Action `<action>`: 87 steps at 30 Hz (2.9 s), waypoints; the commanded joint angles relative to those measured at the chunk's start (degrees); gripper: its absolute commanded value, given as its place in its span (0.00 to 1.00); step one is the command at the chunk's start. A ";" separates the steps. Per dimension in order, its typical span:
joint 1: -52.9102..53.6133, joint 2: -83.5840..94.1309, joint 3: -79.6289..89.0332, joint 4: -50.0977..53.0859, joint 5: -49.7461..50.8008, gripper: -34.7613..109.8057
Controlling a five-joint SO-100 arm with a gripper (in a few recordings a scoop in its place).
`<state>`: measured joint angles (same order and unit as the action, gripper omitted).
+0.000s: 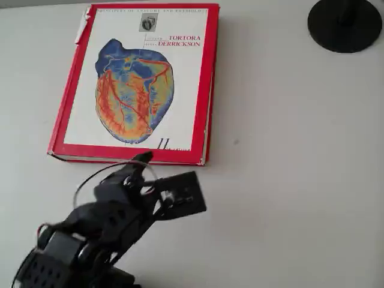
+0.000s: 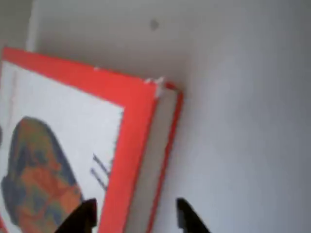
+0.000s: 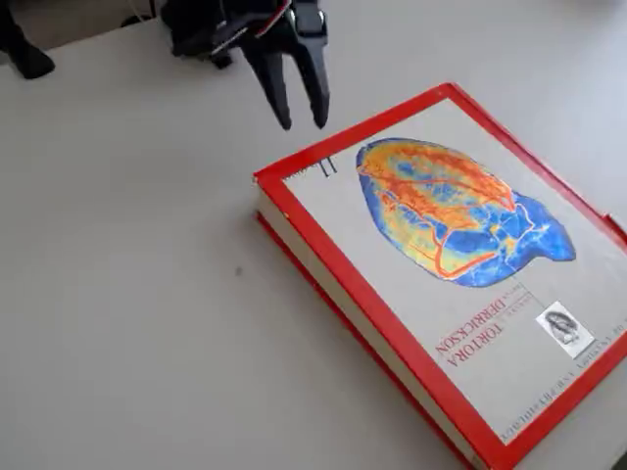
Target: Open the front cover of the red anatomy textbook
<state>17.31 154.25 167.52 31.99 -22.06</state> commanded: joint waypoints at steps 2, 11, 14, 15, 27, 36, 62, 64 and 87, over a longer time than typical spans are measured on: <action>0.62 -9.76 -9.32 -6.15 0.79 0.39; 1.58 -23.03 -18.63 -10.81 0.62 0.39; 1.58 -23.64 -18.72 -11.34 0.44 0.39; 1.41 -23.82 -18.72 -10.55 0.09 0.39; -0.18 -16.96 -18.11 5.80 -0.79 0.39; 0.09 -22.15 -17.93 -2.02 -1.58 0.39; 2.55 -22.50 -28.04 -1.93 -3.25 0.39; 2.11 -21.36 -29.00 -0.53 -2.72 0.39; -7.29 -10.81 -49.57 19.69 5.71 0.39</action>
<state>13.36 139.83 128.76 48.69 -17.93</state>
